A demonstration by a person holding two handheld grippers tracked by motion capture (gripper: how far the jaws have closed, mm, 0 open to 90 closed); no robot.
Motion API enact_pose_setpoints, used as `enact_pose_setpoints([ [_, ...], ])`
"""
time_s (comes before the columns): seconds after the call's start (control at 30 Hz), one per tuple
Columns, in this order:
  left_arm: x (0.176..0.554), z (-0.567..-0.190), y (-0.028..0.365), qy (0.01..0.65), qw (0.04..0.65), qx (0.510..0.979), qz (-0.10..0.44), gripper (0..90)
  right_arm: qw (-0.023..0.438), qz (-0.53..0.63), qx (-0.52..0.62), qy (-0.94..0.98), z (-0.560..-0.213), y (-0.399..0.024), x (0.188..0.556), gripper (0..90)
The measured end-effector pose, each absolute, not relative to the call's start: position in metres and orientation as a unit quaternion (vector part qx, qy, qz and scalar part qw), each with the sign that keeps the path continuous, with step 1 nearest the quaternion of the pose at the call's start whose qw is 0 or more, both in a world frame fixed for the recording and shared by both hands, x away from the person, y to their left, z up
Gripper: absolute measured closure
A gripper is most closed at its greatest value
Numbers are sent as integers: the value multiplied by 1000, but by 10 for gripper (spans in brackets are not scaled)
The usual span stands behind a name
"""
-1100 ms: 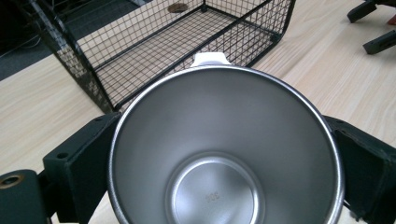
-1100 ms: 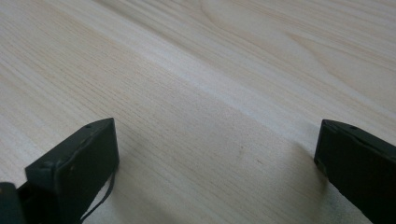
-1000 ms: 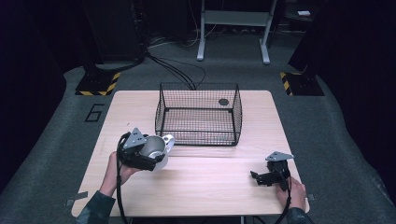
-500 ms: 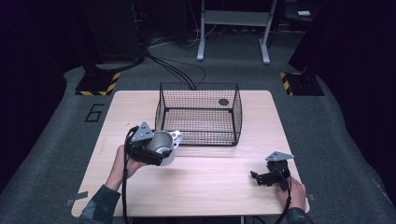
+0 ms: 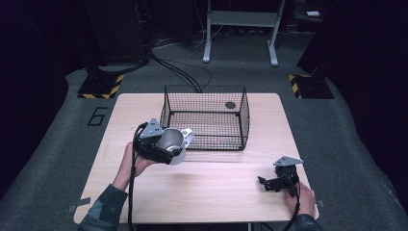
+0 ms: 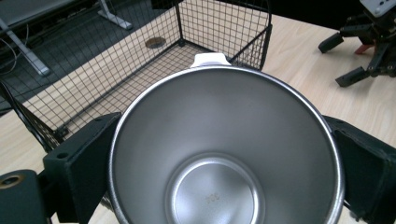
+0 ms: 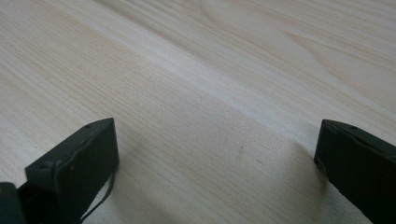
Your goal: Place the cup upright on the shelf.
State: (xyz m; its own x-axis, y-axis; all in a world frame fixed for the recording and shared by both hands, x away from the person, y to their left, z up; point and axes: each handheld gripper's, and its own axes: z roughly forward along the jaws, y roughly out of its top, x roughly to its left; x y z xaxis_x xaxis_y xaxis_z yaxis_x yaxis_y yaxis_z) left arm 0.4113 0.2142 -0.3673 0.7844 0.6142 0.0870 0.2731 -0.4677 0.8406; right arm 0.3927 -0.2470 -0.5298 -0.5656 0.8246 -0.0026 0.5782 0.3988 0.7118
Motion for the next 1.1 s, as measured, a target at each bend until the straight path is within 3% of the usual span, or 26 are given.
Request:
enact_pose_setpoints([
  [1.1,466,-331,187,260,451,831,199,61,180,341,430,817,-530,-247,393,0],
])
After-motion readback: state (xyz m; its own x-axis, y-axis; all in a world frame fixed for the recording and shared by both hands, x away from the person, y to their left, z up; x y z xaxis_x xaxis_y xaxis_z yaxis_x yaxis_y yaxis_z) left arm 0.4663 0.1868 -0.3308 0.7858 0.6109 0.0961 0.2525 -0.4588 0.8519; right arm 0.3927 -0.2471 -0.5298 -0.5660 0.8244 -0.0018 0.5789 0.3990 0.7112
